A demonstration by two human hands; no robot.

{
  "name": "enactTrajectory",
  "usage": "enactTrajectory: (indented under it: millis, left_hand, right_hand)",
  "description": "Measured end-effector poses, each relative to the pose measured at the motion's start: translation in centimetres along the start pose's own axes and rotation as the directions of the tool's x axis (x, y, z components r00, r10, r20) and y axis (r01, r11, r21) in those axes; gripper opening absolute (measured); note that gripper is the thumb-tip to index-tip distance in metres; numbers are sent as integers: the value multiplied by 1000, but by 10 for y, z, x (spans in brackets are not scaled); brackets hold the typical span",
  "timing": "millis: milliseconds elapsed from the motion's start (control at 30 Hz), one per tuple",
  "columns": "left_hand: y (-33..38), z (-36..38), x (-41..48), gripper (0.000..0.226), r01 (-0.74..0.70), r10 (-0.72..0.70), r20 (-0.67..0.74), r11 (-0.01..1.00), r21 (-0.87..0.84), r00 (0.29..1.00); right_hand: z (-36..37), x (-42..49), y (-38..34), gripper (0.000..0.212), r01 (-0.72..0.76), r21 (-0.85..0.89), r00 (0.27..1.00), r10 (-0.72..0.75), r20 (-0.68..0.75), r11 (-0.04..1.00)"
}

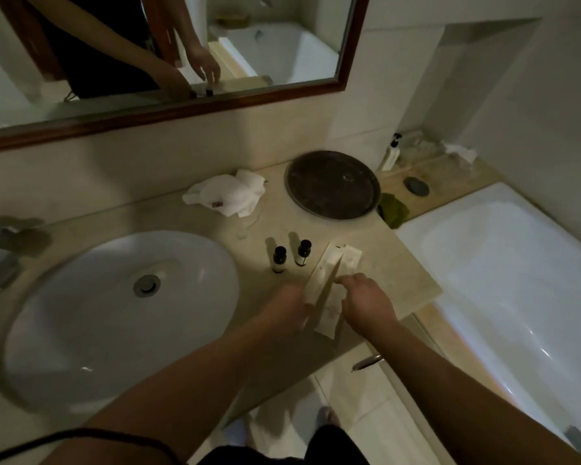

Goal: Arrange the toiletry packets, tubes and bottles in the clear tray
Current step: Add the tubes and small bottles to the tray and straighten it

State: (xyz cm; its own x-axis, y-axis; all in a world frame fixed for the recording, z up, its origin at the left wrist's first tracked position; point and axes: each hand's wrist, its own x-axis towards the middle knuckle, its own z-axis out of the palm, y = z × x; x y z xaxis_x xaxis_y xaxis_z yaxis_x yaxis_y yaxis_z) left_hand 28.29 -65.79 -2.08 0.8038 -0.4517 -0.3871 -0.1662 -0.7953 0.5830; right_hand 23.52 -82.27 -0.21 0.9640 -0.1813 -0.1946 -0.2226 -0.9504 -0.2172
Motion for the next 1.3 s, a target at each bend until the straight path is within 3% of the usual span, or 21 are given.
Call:
enactTrajectory:
  millis: [133,267,400,633,733,833,967,1133,1300]
  left_hand:
    - [15,8,18,17,183,-177,-104,981,56,979]
    - [20,18,22,15,274,-256,-125,948,164,959]
    - [24,27,22,16,445,-426,-156,888,117,891]
    - [9,41,-18,14,557,-529,-210,824,102,822]
    - [-5,42,-47,15,563,-549,-219,826,2,806]
    - [-23,36,-84,10,538,-586,-229,808,-240,777]
    - [-55,26,-154,8,430,-606,-261,750,-502,752]
    - [-101,13,-268,10,356,-614,-274,703,-616,740]
    - [-145,0,-367,12,316,-631,-267,655,-687,728]
  right_hand:
    - [-2,29,17,45,212,-70,976,-207,67,975]
    - [-2,49,36,34,487,-182,871,-460,170,854]
    - [-9,66,45,26,623,-235,777,-555,296,746]
    - [-8,64,45,21,722,-177,681,-642,353,669]
    - [-8,51,29,9,745,-158,658,-673,338,648]
    - [-11,34,-2,7,715,-108,667,-628,401,691]
    - [-7,2,-64,12,812,-50,539,-715,446,581]
    - [-3,-61,-155,8,827,128,448,-780,438,547]
    - [7,-117,-248,12,732,327,436,-780,450,598]
